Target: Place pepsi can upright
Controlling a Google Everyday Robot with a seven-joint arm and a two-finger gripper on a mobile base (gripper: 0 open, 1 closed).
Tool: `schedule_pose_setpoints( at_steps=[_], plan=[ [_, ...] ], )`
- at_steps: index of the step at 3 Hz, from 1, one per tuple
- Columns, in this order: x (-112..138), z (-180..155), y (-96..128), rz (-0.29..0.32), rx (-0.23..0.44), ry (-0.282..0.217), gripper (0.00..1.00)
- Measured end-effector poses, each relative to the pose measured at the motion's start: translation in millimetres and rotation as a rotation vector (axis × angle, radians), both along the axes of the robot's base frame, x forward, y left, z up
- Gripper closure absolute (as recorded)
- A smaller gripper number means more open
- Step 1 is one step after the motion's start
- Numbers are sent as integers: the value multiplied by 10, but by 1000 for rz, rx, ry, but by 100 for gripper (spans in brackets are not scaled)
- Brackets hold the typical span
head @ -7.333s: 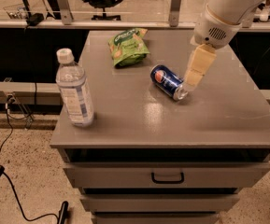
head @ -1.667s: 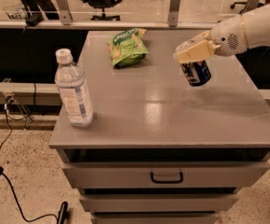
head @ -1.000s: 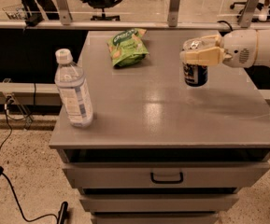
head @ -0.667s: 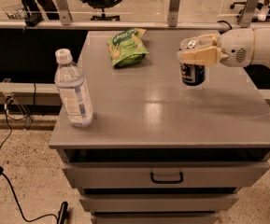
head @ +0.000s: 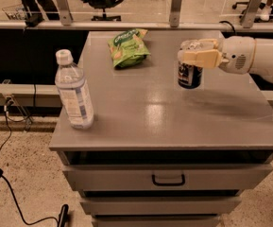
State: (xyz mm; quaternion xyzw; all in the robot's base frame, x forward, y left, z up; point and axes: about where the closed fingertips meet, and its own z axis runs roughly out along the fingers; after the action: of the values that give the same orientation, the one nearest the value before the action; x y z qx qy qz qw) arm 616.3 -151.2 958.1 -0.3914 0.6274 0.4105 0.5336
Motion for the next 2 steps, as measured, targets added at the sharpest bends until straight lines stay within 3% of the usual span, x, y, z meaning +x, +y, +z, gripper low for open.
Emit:
schedule_pose_setpoints(
  at_steps=[1, 2],
  plan=[
    [-1, -22, 1, -23, 276, 44, 100],
    [-16, 74, 65, -8, 316, 45, 100]
  ],
)
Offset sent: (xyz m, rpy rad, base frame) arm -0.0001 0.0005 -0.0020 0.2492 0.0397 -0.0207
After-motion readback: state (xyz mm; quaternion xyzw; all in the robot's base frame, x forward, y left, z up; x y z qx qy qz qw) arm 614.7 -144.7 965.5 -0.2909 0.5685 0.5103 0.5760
